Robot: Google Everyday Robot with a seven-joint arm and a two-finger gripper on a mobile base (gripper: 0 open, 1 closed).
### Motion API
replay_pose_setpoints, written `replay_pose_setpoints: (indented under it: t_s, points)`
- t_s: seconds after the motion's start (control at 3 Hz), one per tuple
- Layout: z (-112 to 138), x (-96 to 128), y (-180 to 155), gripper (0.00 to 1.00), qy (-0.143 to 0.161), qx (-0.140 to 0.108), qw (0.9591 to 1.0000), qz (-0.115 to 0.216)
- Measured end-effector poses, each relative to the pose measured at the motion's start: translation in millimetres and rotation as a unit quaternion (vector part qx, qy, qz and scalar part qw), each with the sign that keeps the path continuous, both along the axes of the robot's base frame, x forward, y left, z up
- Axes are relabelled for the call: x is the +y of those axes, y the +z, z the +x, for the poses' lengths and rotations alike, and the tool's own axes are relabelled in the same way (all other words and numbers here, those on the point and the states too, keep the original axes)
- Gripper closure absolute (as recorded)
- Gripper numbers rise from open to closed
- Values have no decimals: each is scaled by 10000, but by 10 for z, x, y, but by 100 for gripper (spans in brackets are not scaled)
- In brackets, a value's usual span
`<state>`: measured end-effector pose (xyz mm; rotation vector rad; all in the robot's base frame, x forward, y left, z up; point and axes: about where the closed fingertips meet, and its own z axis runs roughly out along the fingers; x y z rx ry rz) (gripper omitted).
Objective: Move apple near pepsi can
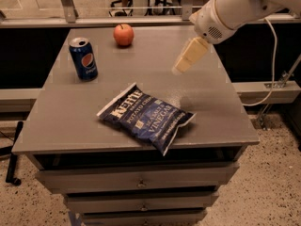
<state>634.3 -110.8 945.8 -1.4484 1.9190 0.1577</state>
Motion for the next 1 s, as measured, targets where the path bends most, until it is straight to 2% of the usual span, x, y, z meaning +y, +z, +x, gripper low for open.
replay_pose_setpoints:
  t_s: [0.33,0.67,1.0]
  points:
    - [112,140,-54,0,-77,-35,9996,275]
    - [445,362,-163,0,-210,-163,9965,792]
    - [1030,723,-303,0,-471,-291,9870,1508]
